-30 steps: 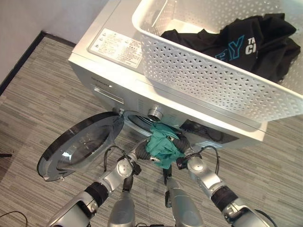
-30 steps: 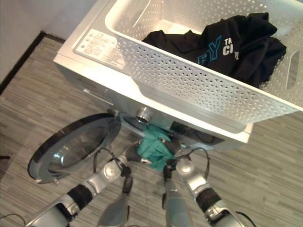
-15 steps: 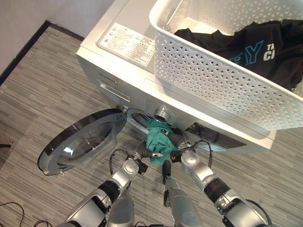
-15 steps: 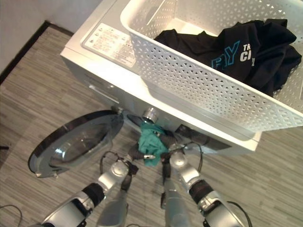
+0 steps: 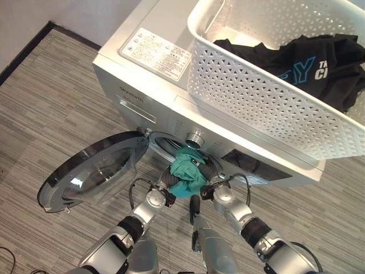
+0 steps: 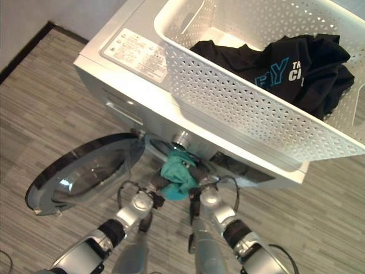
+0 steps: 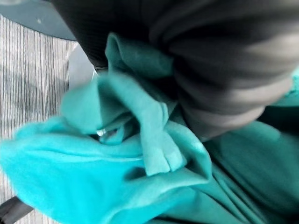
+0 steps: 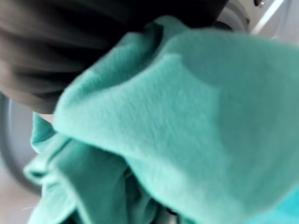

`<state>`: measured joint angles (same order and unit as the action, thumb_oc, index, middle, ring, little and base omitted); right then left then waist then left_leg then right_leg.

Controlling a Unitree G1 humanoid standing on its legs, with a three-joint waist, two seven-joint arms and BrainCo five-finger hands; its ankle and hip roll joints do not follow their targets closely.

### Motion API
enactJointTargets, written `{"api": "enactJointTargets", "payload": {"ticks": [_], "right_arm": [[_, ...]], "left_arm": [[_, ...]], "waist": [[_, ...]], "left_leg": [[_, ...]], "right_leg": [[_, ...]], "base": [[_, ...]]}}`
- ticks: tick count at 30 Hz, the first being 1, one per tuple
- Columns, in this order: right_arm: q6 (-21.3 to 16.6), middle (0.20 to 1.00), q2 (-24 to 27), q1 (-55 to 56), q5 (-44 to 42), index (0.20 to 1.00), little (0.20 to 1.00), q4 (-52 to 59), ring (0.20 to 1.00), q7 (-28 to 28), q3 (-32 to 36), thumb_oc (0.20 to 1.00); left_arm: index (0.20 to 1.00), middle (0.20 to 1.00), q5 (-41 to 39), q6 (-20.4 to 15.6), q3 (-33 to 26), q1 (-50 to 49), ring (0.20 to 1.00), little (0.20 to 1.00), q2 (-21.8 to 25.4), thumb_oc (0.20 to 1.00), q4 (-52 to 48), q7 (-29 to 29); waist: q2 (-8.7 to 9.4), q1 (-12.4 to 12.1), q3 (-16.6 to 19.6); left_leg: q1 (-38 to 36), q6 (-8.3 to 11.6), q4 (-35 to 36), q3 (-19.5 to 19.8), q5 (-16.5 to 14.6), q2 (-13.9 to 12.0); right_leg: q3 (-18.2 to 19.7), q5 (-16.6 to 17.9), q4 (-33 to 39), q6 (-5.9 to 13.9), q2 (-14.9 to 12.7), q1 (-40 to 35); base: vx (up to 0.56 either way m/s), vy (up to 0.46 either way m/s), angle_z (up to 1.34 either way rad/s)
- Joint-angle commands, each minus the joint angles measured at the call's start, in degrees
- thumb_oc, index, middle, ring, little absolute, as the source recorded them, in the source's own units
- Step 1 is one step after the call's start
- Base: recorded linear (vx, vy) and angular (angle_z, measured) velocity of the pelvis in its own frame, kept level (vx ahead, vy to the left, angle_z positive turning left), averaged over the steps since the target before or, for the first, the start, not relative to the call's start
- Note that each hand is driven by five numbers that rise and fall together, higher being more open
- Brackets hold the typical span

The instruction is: Grab the laundry basket,head to the washer,open it,put in the laundry and shut it.

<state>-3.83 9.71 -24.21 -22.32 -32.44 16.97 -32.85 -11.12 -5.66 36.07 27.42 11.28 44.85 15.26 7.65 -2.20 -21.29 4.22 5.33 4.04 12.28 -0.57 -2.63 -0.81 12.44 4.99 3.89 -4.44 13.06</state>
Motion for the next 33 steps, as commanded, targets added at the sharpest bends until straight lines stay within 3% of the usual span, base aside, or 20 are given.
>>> {"api": "enactJointTargets", "payload": {"ticks": [1, 2, 3, 4, 12, 24, 30, 33], "right_arm": [[-3.0, 0.200, -0.4, 0.5, -0.2, 0.200, 0.200, 2.4, 0.200, -1.0, 0.6, 0.200], [-3.0, 0.260, -0.4, 0.5, -0.2, 0.260, 0.260, 2.4, 0.260, -1.0, 0.6, 0.260], [-2.6, 0.545, -0.1, 0.5, 0.9, 0.545, 0.545, 1.6, 0.545, -1.3, 0.1, 0.545], [-1.9, 1.000, 0.3, 0.1, 3.5, 1.000, 1.000, 0.8, 1.000, -1.4, -0.7, 1.000], [2.0, 1.000, 2.0, -1.7, 19.3, 1.000, 1.000, -6.9, 1.000, 1.2, -2.6, 1.000], [8.4, 1.000, 5.4, 6.9, 40.6, 1.000, 1.000, -23.5, 1.000, 2.5, -6.1, 1.000], [11.1, 1.000, 4.1, 13.8, 45.4, 1.000, 1.000, -40.5, 1.000, -1.1, -7.9, 1.000], [11.8, 1.000, 3.3, 16.3, 44.5, 1.000, 1.000, -42.2, 1.000, -2.0, -7.2, 1.000]], "left_arm": [[0.200, 0.200, 0.8, -2.5, -2.3, 3.1, 0.200, 0.200, -1.2, 0.200, 0.8, 3.9], [0.200, 0.200, 0.8, -2.5, -2.3, 3.1, 0.200, 0.200, -1.2, 0.200, 0.8, 3.9], [0.200, 0.200, 0.3, -2.8, -3.0, 2.8, 0.200, 0.200, -1.2, 0.200, 1.1, 4.2], [0.200, 0.200, -0.5, -3.0, -3.8, 2.7, 0.200, 0.200, -1.3, 0.200, 1.4, 4.4], [0.200, 0.200, -4.1, -4.9, -8.9, -0.6, 0.200, 0.200, -0.9, 0.200, 1.8, 6.8], [0.200, 0.200, -13.7, -6.3, -13.7, 5.2, 0.200, 0.200, -3.0, 0.200, 9.1, 6.3], [0.200, 0.200, -14.1, -6.1, -11.8, 11.6, 0.200, 0.200, -3.1, 0.200, 11.5, 4.6], [0.200, 0.200, -16.0, -6.0, -10.8, 13.9, 0.200, 0.200, -3.4, 0.200, 11.7, 4.0]], "waist": [[0.12, -0.9, 0.0], [0.11, -0.9, 0.0], [0.21, -1.0, -0.1], [0.27, -1.0, -0.1], [0.88, -1.5, -0.1], [2.95, 1.5, -1.4], [2.45, 3.5, -2.3], [2.43, 4.9, -4.0]], "left_leg": [[3.4, -3.56, 1.0, -3.0, 0.0, 0.5], [3.4, -3.56, 1.0, -3.0, 0.0, 0.5], [3.4, -3.52, 1.0, -3.0, 0.0, 0.4], [3.4, -3.45, 1.0, -3.0, 0.0, 0.3], [3.7, -3.17, 1.0, -3.6, 0.1, -0.3], [5.5, -2.65, 1.0, -4.8, 0.2, -1.0], [6.9, -2.60, 1.0, -5.5, 0.5, -0.9], [8.8, -2.80, -1.2, -6.4, 0.1, -0.6]], "right_leg": [[-3.2, -6.8, -1.9, 3.21, -3.7, -1.4], [-3.2, -6.8, -1.9, 3.21, -3.7, -1.4], [-3.3, -6.8, -2.0, 3.19, -3.6, -1.4], [-3.4, -6.9, -2.0, 3.19, -3.6, -1.4], [-3.5, -6.9, -1.7, 3.01, -3.0, -1.2], [-3.1, -6.4, -1.5, 3.13, -2.2, 0.9], [-2.5, -6.1, -2.0, 3.44, -2.5, 2.8], [-1.4, -5.7, -2.7, 3.46, -2.8, 4.4]], "base": [[0.00, 0.000, 0.00], [0.00, 0.000, 0.00], [0.00, 0.000, 0.00], [-0.01, -0.035, 0.00], [-0.01, -0.019, 0.00], [-0.02, -0.006, -0.01], [-0.03, -0.014, -0.12], [-0.10, 0.013, 0.00]]}}
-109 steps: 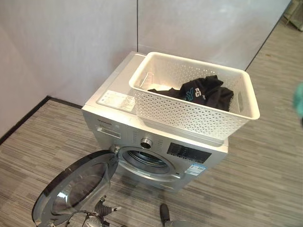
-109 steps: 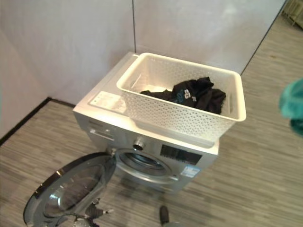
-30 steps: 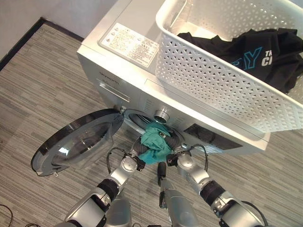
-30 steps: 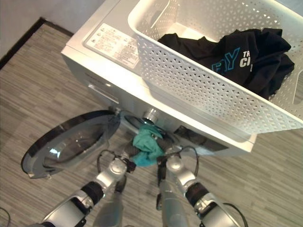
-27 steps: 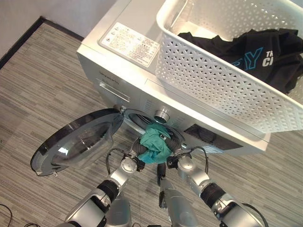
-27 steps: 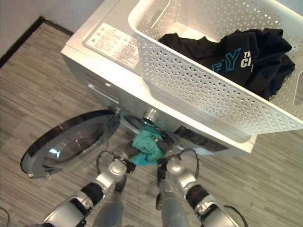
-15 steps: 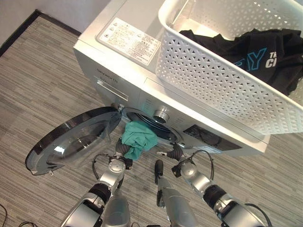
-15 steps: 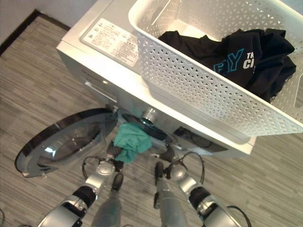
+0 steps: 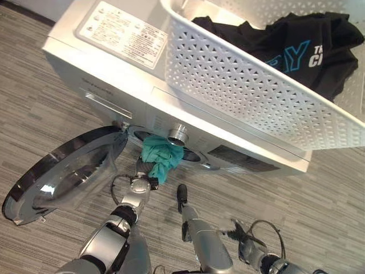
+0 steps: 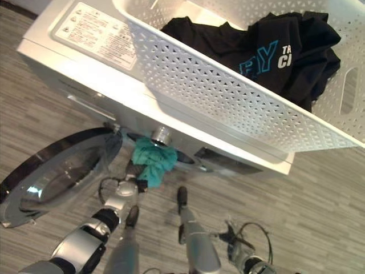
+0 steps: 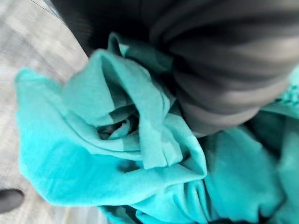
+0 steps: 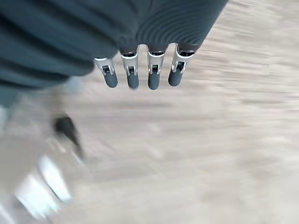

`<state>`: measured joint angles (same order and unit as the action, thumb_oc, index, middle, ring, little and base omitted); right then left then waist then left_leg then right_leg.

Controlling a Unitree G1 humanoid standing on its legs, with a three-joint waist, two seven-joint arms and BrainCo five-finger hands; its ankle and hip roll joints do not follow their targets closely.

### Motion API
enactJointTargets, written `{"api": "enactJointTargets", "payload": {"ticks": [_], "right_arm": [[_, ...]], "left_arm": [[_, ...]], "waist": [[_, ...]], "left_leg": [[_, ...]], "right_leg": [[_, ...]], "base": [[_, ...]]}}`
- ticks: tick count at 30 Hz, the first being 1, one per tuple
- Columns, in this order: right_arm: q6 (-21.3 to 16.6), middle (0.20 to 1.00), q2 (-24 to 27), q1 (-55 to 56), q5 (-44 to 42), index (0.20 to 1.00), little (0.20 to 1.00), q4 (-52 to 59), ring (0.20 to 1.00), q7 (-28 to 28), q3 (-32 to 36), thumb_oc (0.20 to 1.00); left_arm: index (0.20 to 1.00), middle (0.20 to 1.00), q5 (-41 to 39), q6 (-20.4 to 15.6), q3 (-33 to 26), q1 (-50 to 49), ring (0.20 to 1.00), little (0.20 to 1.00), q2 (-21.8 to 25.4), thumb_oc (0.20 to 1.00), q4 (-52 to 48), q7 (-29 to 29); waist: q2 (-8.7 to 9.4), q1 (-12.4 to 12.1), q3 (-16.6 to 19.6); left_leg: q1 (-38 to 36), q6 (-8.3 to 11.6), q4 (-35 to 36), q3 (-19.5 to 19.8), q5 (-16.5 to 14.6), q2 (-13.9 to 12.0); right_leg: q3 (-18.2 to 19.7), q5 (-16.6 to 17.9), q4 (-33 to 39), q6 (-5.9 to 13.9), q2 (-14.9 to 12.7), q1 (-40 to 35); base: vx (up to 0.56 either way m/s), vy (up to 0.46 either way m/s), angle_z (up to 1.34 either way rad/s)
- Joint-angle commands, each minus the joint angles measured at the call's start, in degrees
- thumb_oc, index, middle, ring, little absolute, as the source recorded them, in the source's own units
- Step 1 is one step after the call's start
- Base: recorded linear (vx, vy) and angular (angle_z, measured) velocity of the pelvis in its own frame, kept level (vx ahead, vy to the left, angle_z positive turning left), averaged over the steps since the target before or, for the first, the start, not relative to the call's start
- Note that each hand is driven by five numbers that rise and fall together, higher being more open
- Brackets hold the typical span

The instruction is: Grab the laundry basket,head to the washer,open it,put in the laundry and shut it.

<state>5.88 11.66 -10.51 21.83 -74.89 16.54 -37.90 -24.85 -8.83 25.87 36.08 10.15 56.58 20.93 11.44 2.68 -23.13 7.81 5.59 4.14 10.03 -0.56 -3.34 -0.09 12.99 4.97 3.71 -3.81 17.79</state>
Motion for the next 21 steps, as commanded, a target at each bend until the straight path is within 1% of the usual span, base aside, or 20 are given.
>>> {"api": "enactJointTargets", "payload": {"ticks": [1, 3, 4, 8, 9, 11, 13, 15, 16, 17, 19, 20, 21], "right_arm": [[2.1, 1.000, 1.3, 2.6, 0.3, 1.000, 1.000, 0.2, 1.000, -1.6, -2.1, 1.000], [1.8, 1.000, 1.8, 3.8, -0.6, 1.000, 1.000, 0.6, 1.000, -1.3, -1.4, 1.000], [1.6, 1.000, 2.1, 3.5, -1.7, 1.000, 1.000, 1.2, 1.000, -0.5, -0.8, 1.000], [1.1, 1.000, 2.7, 1.6, -3.3, 1.000, 1.000, 3.5, 1.000, 1.1, -0.7, 1.000], [0.9, 1.000, 2.7, 1.2, -3.6, 1.000, 1.000, 4.0, 1.000, 1.5, -0.7, 1.000], [0.4, 1.000, 2.7, 0.3, -4.7, 1.000, 1.000, 5.4, 1.000, 2.7, -0.7, 1.000], [0.1, 1.000, 2.7, -0.2, -5.5, 1.000, 1.000, 6.3, 1.000, 3.2, -0.7, 1.000], [-1.2, 1.000, 3.3, -0.8, -7.7, 1.000, 1.000, 10.2, 1.000, 4.6, -0.5, 1.000], [-1.6, 1.000, 3.6, -0.5, -7.8, 1.000, 1.000, 11.6, 1.000, 4.8, -0.4, 1.000], [-1.6, 1.000, 3.6, -0.5, -7.8, 1.000, 1.000, 11.6, 1.000, 4.8, -0.4, 1.000], [-2.8, 1.000, 4.5, 0.2, -8.6, 1.000, 1.000, 14.8, 1.000, 4.8, -0.4, 1.000], [-3.4, 1.000, 5.3, 1.7, -8.8, 1.000, 1.000, 16.3, 1.000, 4.9, -0.4, 1.000], [-3.8, 1.000, 5.4, 2.4, -9.2, 1.000, 1.000, 16.7, 1.000, 4.8, -0.4, 1.000]], "left_arm": [[0.200, 0.200, -2.3, -2.9, -0.6, 5.2, 0.200, 0.200, -2.2, 0.200, 0.0, -1.6], [0.200, 0.200, -3.5, -2.7, -0.6, 6.8, 0.200, 0.200, -2.6, 0.200, 0.4, -2.0], [0.200, 0.200, -5.0, -2.8, -0.5, 8.3, 0.200, 0.200, -3.0, 0.200, 0.3, -2.2], [0.200, 0.200, -7.6, -3.1, -1.5, 12.1, 0.200, 0.200, -3.4, 0.200, 0.6, -1.9], [0.200, 0.200, -8.0, -3.2, -1.9, 12.6, 0.200, 0.200, -3.4, 0.200, 0.5, -1.8], [0.200, 0.200, -9.1, -3.8, -3.0, 13.9, 0.200, 0.200, -4.1, 0.200, 0.4, -1.0], [0.200, 0.200, -9.6, -4.0, -3.6, 14.6, 0.200, 0.200, -4.2, 0.200, 0.3, -0.6], [0.200, 0.200, -10.9, -4.3, -6.4, 19.2, 0.200, 0.200, -1.7, 0.200, 1.7, 1.1], [0.200, 0.200, -11.0, -4.2, -7.1, 20.7, 0.200, 0.200, -0.5, 0.200, 2.5, 1.3], [0.200, 0.200, -11.0, -4.2, -7.1, 20.7, 0.200, 0.200, -0.5, 0.200, 2.5, 1.3], [0.200, 0.200, -11.8, -4.8, -9.5, 24.9, 0.200, 0.200, 3.1, 0.200, 2.9, 2.8], [0.200, 0.200, -12.0, -5.3, -10.8, 28.8, 0.200, 0.200, 6.1, 0.200, 2.5, 4.3], [0.200, 0.200, -12.3, -5.7, -11.6, 31.0, 0.200, 0.200, 7.9, 0.200, 2.6, 5.3]], "waist": [[-1.35, 0.0, -2.2], [-0.94, 1.0, -3.2], [-0.50, 2.0, -4.4], [0.09, 3.4, -6.2], [0.36, 3.8, -6.4], [0.80, 4.5, -6.7], [1.04, 4.9, -6.7], [1.92, 6.4, -6.7], [2.07, 6.8, -6.7], [2.07, 6.8, -6.7], [2.23, 7.7, -6.7], [2.24, 8.2, -6.7], [2.07, 8.6, -6.7]], "left_leg": [[5.4, -3.07, -1.5, -4.1, 0.0, 0.1], [7.5, -3.17, -4.4, -5.0, -0.8, 0.4], [9.6, -3.35, -6.9, -5.9, -1.5, 0.5], [13.4, -3.80, -10.4, -7.5, -2.8, 0.2], [14.1, -3.84, -10.9, -7.7, -2.7, 0.4], [16.5, -3.92, -12.6, -8.4, -3.5, 0.3], [17.7, -3.93, -13.3, -8.7, -3.6, 0.3], [21.1, -3.78, -14.7, -9.3, -3.9, 0.2], [22.0, -3.72, -15.0, -9.3, -4.0, 0.2], [22.0, -3.72, -15.0, -9.3, -4.0, 0.2], [23.9, -3.53, -15.9, -9.4, -4.3, 0.0], [25.2, -3.29, -16.3, -9.1, -4.2, -0.1], [25.8, -3.16, -16.4, -9.0, -4.2, -0.2]], "right_leg": [[-2.1, -6.3, -2.8, 3.64, -3.5, -0.2], [-1.0, -5.9, -3.1, 3.68, -3.5, 1.2], [0.2, -5.4, -3.7, 3.73, -3.4, 3.2], [1.9, -4.8, -5.4, 3.79, -2.8, 7.4], [2.2, -4.6, -5.6, 3.90, -2.9, 8.2], [2.7, -4.3, -6.1, 3.97, -2.6, 10.5], [2.8, -4.2, -6.3, 4.00, -2.5, 11.5], [3.0, -3.9, -7.2, 4.19, -2.4, 15.0], [2.9, -3.9, -7.6, 4.19, -2.3, 15.9], [2.9, -3.9, -7.6, 4.19, -2.3, 15.9], [2.7, -4.0, -8.5, 4.19, -2.1, 17.8], [2.2, -4.2, -9.1, 4.18, -2.2, 19.0], [1.9, -4.4, -9.3, 4.21, -2.2, 19.5]], "base": [[-0.10, 0.023, -0.09], [-0.15, 0.043, -0.21], [-0.20, 0.055, -0.16], [-0.15, 0.042, -0.45], [-0.11, 0.037, -0.27], [-0.08, 0.016, -0.34], [-0.06, 0.003, -0.30], [-0.09, -0.005, -0.15], [-0.04, -0.013, -0.01], [0.00, 0.000, 0.00], [-0.03, -0.037, 0.02], [-0.03, -0.063, -0.01], [-0.01, -0.059, 0.00]]}}
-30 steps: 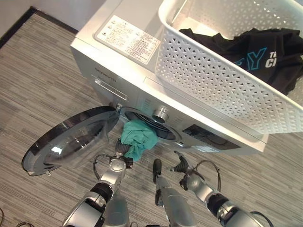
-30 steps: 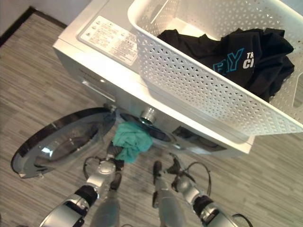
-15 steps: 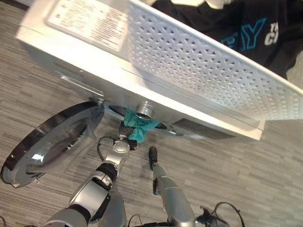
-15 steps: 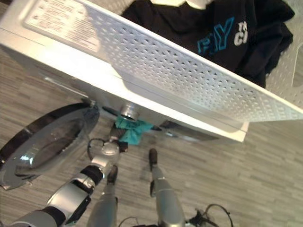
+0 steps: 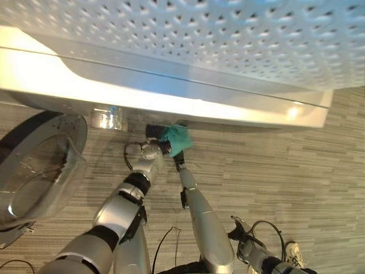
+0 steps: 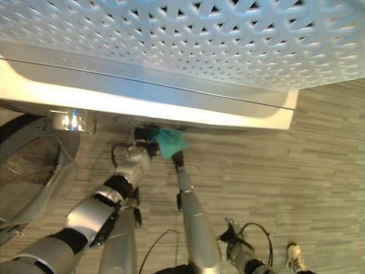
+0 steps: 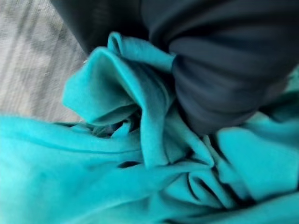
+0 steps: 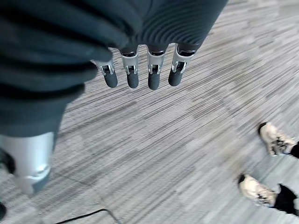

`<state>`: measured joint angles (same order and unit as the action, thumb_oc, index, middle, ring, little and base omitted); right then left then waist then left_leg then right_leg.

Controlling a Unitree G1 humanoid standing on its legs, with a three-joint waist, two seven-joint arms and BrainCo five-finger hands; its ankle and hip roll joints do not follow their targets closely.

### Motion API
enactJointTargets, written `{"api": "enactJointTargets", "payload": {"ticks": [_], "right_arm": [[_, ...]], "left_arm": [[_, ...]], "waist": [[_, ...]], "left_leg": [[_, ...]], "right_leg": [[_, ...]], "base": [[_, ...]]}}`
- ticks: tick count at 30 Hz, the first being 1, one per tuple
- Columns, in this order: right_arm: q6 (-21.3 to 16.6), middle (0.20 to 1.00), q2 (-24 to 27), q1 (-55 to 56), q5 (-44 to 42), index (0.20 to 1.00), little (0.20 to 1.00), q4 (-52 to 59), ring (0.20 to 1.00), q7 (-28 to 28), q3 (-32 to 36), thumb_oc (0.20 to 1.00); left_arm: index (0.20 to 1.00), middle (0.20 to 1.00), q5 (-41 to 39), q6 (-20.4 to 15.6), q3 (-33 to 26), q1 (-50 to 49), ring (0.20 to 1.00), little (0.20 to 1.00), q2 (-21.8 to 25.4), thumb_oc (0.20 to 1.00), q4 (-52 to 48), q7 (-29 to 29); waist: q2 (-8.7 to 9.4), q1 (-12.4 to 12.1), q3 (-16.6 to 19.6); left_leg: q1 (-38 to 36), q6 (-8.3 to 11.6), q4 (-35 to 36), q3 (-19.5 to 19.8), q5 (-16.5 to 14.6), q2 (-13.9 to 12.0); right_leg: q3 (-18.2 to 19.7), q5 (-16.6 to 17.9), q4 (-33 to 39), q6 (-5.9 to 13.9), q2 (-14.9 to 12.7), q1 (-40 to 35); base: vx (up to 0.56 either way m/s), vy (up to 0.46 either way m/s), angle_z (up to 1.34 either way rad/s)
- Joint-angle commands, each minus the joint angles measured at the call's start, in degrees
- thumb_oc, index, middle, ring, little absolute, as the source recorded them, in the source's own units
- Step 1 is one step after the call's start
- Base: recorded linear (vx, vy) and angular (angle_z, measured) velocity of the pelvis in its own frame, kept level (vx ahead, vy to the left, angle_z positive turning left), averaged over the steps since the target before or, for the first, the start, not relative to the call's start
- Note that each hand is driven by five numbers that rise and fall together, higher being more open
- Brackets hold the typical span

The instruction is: Grab the laundry basket,head to the washer,open it,put in the laundry and shut it.

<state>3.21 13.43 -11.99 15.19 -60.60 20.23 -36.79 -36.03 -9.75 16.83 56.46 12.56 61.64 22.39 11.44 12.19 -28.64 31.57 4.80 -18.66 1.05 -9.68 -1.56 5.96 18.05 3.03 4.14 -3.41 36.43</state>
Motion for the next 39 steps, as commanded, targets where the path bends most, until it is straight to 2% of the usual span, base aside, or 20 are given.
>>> {"api": "enactJointTargets", "payload": {"ticks": [1, 2, 4, 5, 8, 12, 15, 17, 19, 22, 25, 26, 27, 28, 29, 30, 31, 34, 35, 39], "right_arm": [[-1.1, 1.000, 3.6, 3.8, -2.6, 1.000, 1.000, 2.4, 1.000, 1.2, -1.5, 1.000], [-2.1, 1.000, 3.8, 4.5, -4.0, 1.000, 1.000, 3.4, 1.000, 0.7, -1.4, 1.000], [-2.5, 1.000, 3.9, 4.7, -4.5, 1.000, 1.000, 3.6, 1.000, 0.5, -1.5, 1.000], [-3.3, 1.000, 4.1, 4.0, -7.2, 1.000, 1.000, 4.2, 1.000, -0.1, -1.1, 1.000], [-3.8, 1.000, 4.6, 3.8, -8.9, 1.000, 1.000, 4.7, 1.000, -0.2, -1.0, 1.000], [-4.1, 1.000, 5.2, 3.9, -10.5, 1.000, 1.000, 5.2, 1.000, -0.2, -0.8, 1.000], [-4.1, 1.000, 5.9, 3.1, -11.8, 1.000, 1.000, 5.1, 1.000, 0.3, -0.4, 1.000], [-3.6, 1.000, 5.7, 2.9, -12.7, 1.000, 1.000, 5.1, 1.000, 0.8, -0.6, 1.000], [-3.8, 1.000, 5.4, 3.2, -13.2, 1.000, 1.000, 6.2, 1.000, 1.3, -0.3, 1.000], [-4.2, 1.000, 5.4, 4.7, -12.9, 1.000, 1.000, 8.0, 1.000, 1.3, -0.5, 1.000], [-5.1, 1.000, 5.8, 5.4, -13.5, 1.000, 1.000, 9.5, 1.000, 1.0, -0.1, 1.000], [-5.4, 1.000, 6.2, 5.6, -13.6, 1.000, 1.000, 9.8, 1.000, 0.9, 0.1, 1.000], [-5.4, 1.000, 6.1, 5.5, -13.6, 1.000, 1.000, 9.9, 1.000, 0.9, 0.1, 1.000], [-6.2, 1.000, 7.2, 5.6, -13.9, 1.000, 1.000, 10.5, 1.000, 0.4, 1.1, 1.000], [-6.4, 1.000, 7.8, 5.4, -13.9, 1.000, 1.000, 10.7, 1.000, 0.1, 1.5, 1.000], [-6.4, 1.000, 7.7, 5.4, -13.9, 1.000, 1.000, 10.7, 1.000, 0.1, 1.5, 1.000], [-6.5, 1.000, 8.6, 4.2, -14.4, 1.000, 1.000, 10.1, 1.000, -0.8, 3.0, 1.000], [-6.1, 1.000, 8.9, 3.1, -15.8, 1.000, 1.000, 8.1, 1.000, -2.2, 3.2, 1.000], [-6.1, 1.000, 8.9, 3.1, -15.8, 1.000, 1.000, 8.1, 1.000, -2.2, 3.2, 1.000], [-7.0, 1.000, 9.2, 1.6, -17.5, 1.000, 1.000, 6.4, 1.000, -3.2, 1.8, 1.000]], "left_arm": [[0.200, 0.200, -1.1, -4.8, -2.6, 10.7, 0.200, 0.200, 5.5, 0.200, -2.4, 3.8], [0.200, 0.200, -2.3, -4.6, -4.1, 14.7, 0.200, 0.200, 9.4, 0.200, 0.1, 5.1], [0.200, 0.200, -3.0, -4.6, -5.0, 16.3, 0.200, 0.200, 11.1, 0.200, 1.4, 5.4], [0.200, 0.200, -5.9, -5.0, -7.3, 18.6, 0.200, 0.200, 14.7, 0.200, 2.7, 6.7], [0.200, 0.200, -6.7, -6.6, -7.8, 20.0, 0.200, 0.200, 16.3, 0.200, -0.7, 8.5], [0.200, 0.200, -6.5, -8.5, -6.8, 22.0, 0.200, 0.200, 15.2, 0.200, -6.1, 10.5], [0.200, 0.200, -10.3, -11.4, -5.5, 26.5, 0.200, 0.200, 11.9, 0.200, -9.9, 10.3], [0.200, 0.200, -17.3, -17.0, -6.6, 29.7, 0.200, 0.200, 5.9, 0.200, -17.0, 9.7], [0.200, 0.200, -18.1, -20.3, -8.1, 29.0, 0.200, 0.200, 1.2, 0.200, -23.9, 10.2], [0.200, 0.200, -17.0, -22.2, -9.9, 26.3, 0.200, 0.200, -3.7, 0.200, -28.5, 11.4], [0.200, 0.200, -15.2, -17.5, -7.9, 25.4, 0.200, 0.200, -1.8, 0.200, -23.6, 10.8], [0.473, 0.473, -13.5, -14.6, -6.2, 25.3, 0.473, 0.473, 0.1, 0.473, -20.7, 9.4], [0.473, 0.473, -13.7, -14.6, -6.2, 25.4, 0.473, 0.473, 0.2, 0.473, -20.5, 9.2], [1.000, 1.000, -5.6, -6.2, 1.1, 24.9, 1.000, 1.000, 7.1, 1.000, -10.6, 4.0], [1.000, 1.000, -1.3, -3.1, 5.7, 26.0, 1.000, 1.000, 9.8, 1.000, -4.9, 1.2], [1.000, 1.000, -1.4, -3.2, 5.8, 26.2, 1.000, 1.000, 9.9, 1.000, -4.6, 1.0], [1.000, 1.000, 11.7, 4.0, 16.4, 28.3, 1.000, 1.000, 14.9, 1.000, 6.5, -6.7], [1.000, 1.000, 22.1, 7.0, 22.8, 29.7, 1.000, 1.000, 14.9, 1.000, 12.3, -9.4], [1.000, 1.000, 22.2, 7.0, 22.9, 29.8, 1.000, 1.000, 14.8, 1.000, 12.4, -9.4], [1.000, 1.000, 35.5, 10.6, 28.2, 31.5, 1.000, 1.000, 11.5, 1.000, 17.7, -9.2]], "waist": [[2.05, -0.9, -1.2], [1.98, -0.4, -1.2], [1.93, -0.2, -1.2], [1.40, -0.4, -1.2], [0.94, -0.8, -1.2], [0.48, -0.9, -1.2], [0.11, -0.6, -1.2], [-0.04, 0.0, -1.2], [0.01, 0.3, -1.2], [0.61, 0.5, -1.2], [1.17, 0.6, -1.2], [1.16, 0.6, -1.2], [1.21, 0.6, -1.2], [0.24, 0.4, -1.2], [-0.37, 0.1, -1.2], [-0.33, 0.1, -1.2], [-1.93, -0.5, -1.2], [-2.94, -1.3, -1.2], [-2.94, -1.3, -1.2], [-2.54, -1.6, -1.2]], "left_leg": [[2.1, -2.37, 6.4, 0.0, 5.0, -2.0], [2.4, -2.08, 6.7, 0.1, 5.2, -2.2], [2.4, -1.94, 7.1, 0.1, 5.4, -2.4], [1.4, -1.64, 8.2, -0.1, 5.9, -2.7], [0.1, -1.30, 9.9, -0.2, 6.3, -2.8], [-1.0, -1.00, 11.2, -0.5, 6.8, -2.9], [-1.4, -0.76, 12.2, -0.6, 7.2, -3.0], [-1.4, -0.55, 13.2, -0.5, 7.6, -3.0], [-1.6, -0.46, 14.1, -0.2, 7.8, -2.8], [-2.5, -0.40, 15.3, -0.1, 7.9, -2.8], [-3.5, -0.38, 15.6, -0.1, 7.8, -3.1], [-3.6, -0.41, 15.6, -0.1, 7.9, -3.2], [-3.7, -0.40, 15.6, -0.2, 7.9, -3.2], [-3.7, -0.54, 15.7, -0.3, 8.3, -3.2], [-3.8, -0.67, 15.8, -0.3, 8.6, -3.2], [-3.8, -0.67, 15.8, -0.3, 8.6, -3.2], [-3.8, -0.85, 16.0, -0.1, 9.3, -2.9], [-4.5, -0.94, 16.3, 0.4, 9.7, -2.6], [-4.5, -0.94, 16.3, 0.4, 9.7, -2.6], [-4.9, -0.91, 16.4, 1.2, 9.8, -2.7]], "right_leg": [[-4.2, -9.5, -7.4, 3.78, -2.6, 0.9], [-4.5, -9.5, -7.4, 3.75, -2.5, 1.4], [-4.8, -9.6, -7.4, 3.70, -2.5, 1.5], [-5.1, -9.5, -6.9, 3.55, -2.3, 0.9], [-5.1, -9.4, -6.2, 3.52, -2.1, 0.2], [-5.2, -9.6, -5.9, 3.50, -1.8, -0.3], [-5.2, -9.8, -5.6, 3.50, -1.7, -0.6], [-5.4, -9.9, -5.4, 3.40, -1.6, -0.4], [-5.5, -9.9, -5.1, 3.33, -1.4, -0.3], [-5.5, -10.1, -4.9, 3.11, -1.1, -0.6], [-5.2, -10.3, -4.9, 2.79, -0.8, -1.4], [-5.2, -10.3, -4.9, 2.66, -0.8, -1.5], [-5.2, -10.3, -4.9, 2.66, -0.8, -1.5], [-5.4, -10.2, -4.8, 2.41, -1.0, -1.8], [-5.5, -10.1, -4.7, 2.37, -1.2, -1.9], [-5.5, -10.1, -4.7, 2.37, -1.2, -1.9], [-6.0, -10.0, -4.6, 2.51, -1.5, -2.2], [-6.2, -10.1, -4.4, 2.47, -1.6, -3.0], [-6.2, -10.1, -4.4, 2.47, -1.6, -3.0], [-6.6, -10.3, -4.4, 2.31, -1.4, -3.5]], "base": [[0.01, -0.058, 0.04], [0.02, -0.056, 0.01], [0.03, -0.056, -0.07], [0.06, -0.055, -0.11], [0.07, -0.056, -0.07], [0.05, -0.033, 0.02], [0.04, -0.043, 0.13], [0.05, -0.077, 0.18], [0.05, -0.060, 0.23], [0.03, -0.035, 0.15], [0.01, -0.022, -0.08], [0.00, -0.010, -0.05], [0.00, 0.000, 0.00], [0.00, 0.000, 0.00], [0.01, 0.017, -0.07], [0.01, 0.031, -0.16], [0.01, 0.033, -0.13], [0.02, 0.004, 0.10], [0.01, -0.017, 0.15], [0.01, -0.028, 0.10]]}}
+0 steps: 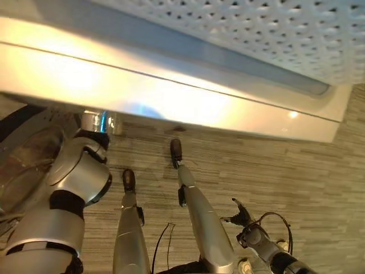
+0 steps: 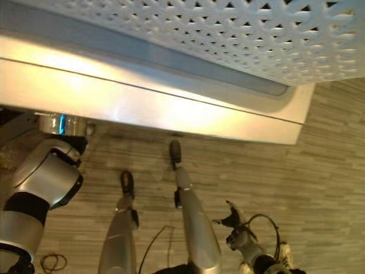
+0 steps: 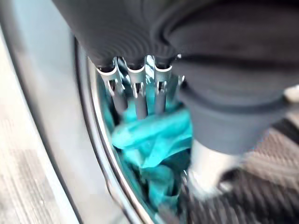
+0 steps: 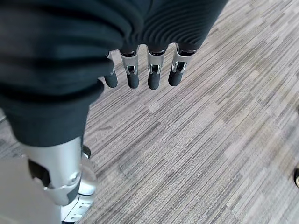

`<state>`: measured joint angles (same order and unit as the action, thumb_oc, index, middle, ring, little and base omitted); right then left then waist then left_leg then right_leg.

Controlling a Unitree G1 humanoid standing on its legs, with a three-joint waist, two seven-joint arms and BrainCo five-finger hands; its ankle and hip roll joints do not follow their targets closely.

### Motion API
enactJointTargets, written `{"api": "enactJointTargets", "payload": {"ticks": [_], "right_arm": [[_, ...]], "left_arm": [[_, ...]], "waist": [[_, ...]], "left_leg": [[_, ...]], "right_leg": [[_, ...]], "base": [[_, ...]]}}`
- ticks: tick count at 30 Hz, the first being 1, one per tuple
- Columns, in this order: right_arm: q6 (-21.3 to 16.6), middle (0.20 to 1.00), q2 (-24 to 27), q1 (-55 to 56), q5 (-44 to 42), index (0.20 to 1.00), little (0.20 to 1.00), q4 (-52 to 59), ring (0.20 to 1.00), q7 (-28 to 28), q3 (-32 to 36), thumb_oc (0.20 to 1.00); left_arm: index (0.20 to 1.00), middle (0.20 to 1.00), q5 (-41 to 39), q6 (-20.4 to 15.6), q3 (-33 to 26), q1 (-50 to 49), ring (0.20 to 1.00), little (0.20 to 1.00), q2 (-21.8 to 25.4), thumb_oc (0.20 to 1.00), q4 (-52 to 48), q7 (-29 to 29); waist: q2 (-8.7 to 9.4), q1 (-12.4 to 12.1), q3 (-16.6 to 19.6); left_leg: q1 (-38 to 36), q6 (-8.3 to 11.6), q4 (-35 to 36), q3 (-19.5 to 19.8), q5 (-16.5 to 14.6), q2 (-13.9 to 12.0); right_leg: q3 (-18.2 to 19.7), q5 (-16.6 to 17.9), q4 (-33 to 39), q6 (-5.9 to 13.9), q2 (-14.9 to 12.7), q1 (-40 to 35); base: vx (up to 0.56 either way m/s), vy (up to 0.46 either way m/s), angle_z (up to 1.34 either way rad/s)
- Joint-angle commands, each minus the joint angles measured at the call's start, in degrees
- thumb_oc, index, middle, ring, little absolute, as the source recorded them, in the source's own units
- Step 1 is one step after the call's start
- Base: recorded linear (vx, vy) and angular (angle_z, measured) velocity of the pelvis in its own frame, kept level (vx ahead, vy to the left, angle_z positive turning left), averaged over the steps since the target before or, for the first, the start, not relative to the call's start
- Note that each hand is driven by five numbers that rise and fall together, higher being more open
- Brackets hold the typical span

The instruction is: Grab the laundry basket,head to the washer,open it,put in the laundry and shut it.

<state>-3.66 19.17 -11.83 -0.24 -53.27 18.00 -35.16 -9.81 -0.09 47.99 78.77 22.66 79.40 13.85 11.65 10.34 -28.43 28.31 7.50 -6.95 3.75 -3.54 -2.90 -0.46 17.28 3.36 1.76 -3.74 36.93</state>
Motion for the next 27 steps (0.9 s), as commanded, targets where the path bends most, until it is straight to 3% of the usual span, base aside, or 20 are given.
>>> {"api": "enactJointTargets", "payload": {"ticks": [1, 6, 10, 12, 13, 16, 22, 25, 27], "right_arm": [[-0.2, 1.000, 3.4, 1.4, -2.4, 1.000, 1.000, -1.0, 1.000, -1.1, -0.1, 1.000], [0.3, 1.000, 2.7, 1.2, -3.5, 1.000, 1.000, -2.4, 1.000, -1.6, -0.9, 1.000], [1.3, 1.000, 0.9, 1.8, -5.2, 1.000, 1.000, -2.7, 1.000, -2.1, -0.6, 1.000], [2.7, 1.000, -0.8, 2.5, -6.3, 1.000, 1.000, -4.9, 1.000, -2.7, 0.6, 1.000], [2.7, 1.000, -0.9, 2.5, -6.3, 1.000, 1.000, -4.9, 1.000, -2.7, 0.5, 1.000], [3.6, 1.000, -2.2, 4.4, -6.5, 1.000, 1.000, -6.0, 1.000, -3.3, 3.1, 1.000], [5.6, 1.000, -1.5, 6.3, -4.0, 1.000, 1.000, -9.0, 1.000, -4.5, 8.7, 1.000], [6.1, 1.000, 0.3, 9.0, -5.3, 1.000, 1.000, -11.1, 1.000, -4.9, 16.5, 1.000], [5.9, 1.000, 0.9, 9.3, -5.8, 1.000, 1.000, -11.2, 1.000, -4.7, 18.8, 1.000]], "left_arm": [[1.000, 1.000, 10.6, 1.2, -2.5, 9.2, 1.000, 1.000, 0.8, 1.000, -0.3, -0.4], [1.000, 1.000, 17.7, 2.5, 0.2, 7.6, 1.000, 1.000, -2.1, 1.000, -2.7, 0.2], [1.000, 1.000, 20.3, 3.8, -3.2, 1.3, 1.000, 1.000, -4.6, 1.000, -8.3, 4.5], [1.000, 1.000, 21.1, 3.9, -6.4, -9.6, 1.000, 1.000, -5.2, 1.000, -14.9, 4.6], [1.000, 1.000, 21.2, 3.9, -6.4, -9.6, 1.000, 1.000, -5.2, 1.000, -15.0, 4.6], [1.000, 1.000, 20.3, 2.7, -9.8, -22.7, 1.000, 1.000, -6.4, 1.000, -21.3, 4.7], [1.000, 1.000, 23.0, 3.2, -12.7, -40.8, 1.000, 1.000, -7.1, 1.000, -18.0, 2.6], [1.000, 1.000, 22.9, 2.5, -15.7, -52.0, 1.000, 1.000, -6.9, 1.000, -17.8, 0.2], [1.000, 1.000, 22.9, 2.1, -17.0, -54.2, 1.000, 1.000, -6.9, 1.000, -16.6, 0.0]], "waist": [[-2.66, 0.2, -1.4], [-2.92, -0.8, -1.4], [-4.02, -2.9, -1.4], [-5.01, -4.7, -1.1], [-4.91, -4.6, -1.0], [-5.51, -6.1, 1.3], [-6.97, -7.0, 6.0], [-8.50, -7.2, 9.7], [-8.83, -7.1, 10.7]], "left_leg": [[-1.6, -3.58, 4.7, -1.4, 3.7, -1.4], [-2.2, -3.59, 5.1, -0.5, 3.9, -1.5], [-5.1, -3.54, 5.9, 0.2, 3.6, -1.5], [-8.4, -3.52, 6.3, 0.1, 2.7, -1.8], [-8.3, -3.55, 6.4, 0.2, 2.9, -1.6], [-11.7, -3.70, 6.8, 0.0, 1.7, -1.7], [-18.3, -4.72, 7.3, -0.2, 0.1, -1.3], [-22.8, -5.31, 8.2, -0.7, -0.7, -1.1], [-23.9, -5.39, 8.7, -0.8, -0.9, -1.0]], "right_leg": [[-0.3, -9.6, -4.8, 4.64, -1.1, -4.1], [-1.0, -10.3, -4.9, 4.49, -1.2, -4.9], [-2.1, -11.4, -5.1, 4.38, -1.4, -8.4], [-2.5, -12.2, -5.3, 4.31, -1.6, -11.9], [-2.5, -12.0, -5.1, 4.34, -1.7, -11.8], [-3.0, -12.7, -4.7, 4.46, -2.1, -15.8], [-2.6, -13.8, -4.1, 4.61, -2.6, -22.2], [-2.0, -13.9, -3.1, 4.72, -2.9, -26.1], [-1.7, -13.9, -2.6, 4.85, -3.0, -27.0]], "base": [[0.02, -0.032, 0.14], [0.02, -0.021, 0.06], [0.01, -0.010, 0.09], [0.03, 0.041, 0.05], [0.05, 0.041, 0.04], [0.09, 0.039, 0.05], [0.09, 0.096, 0.01], [0.12, 0.120, -0.10], [0.08, 0.082, -0.07]]}}
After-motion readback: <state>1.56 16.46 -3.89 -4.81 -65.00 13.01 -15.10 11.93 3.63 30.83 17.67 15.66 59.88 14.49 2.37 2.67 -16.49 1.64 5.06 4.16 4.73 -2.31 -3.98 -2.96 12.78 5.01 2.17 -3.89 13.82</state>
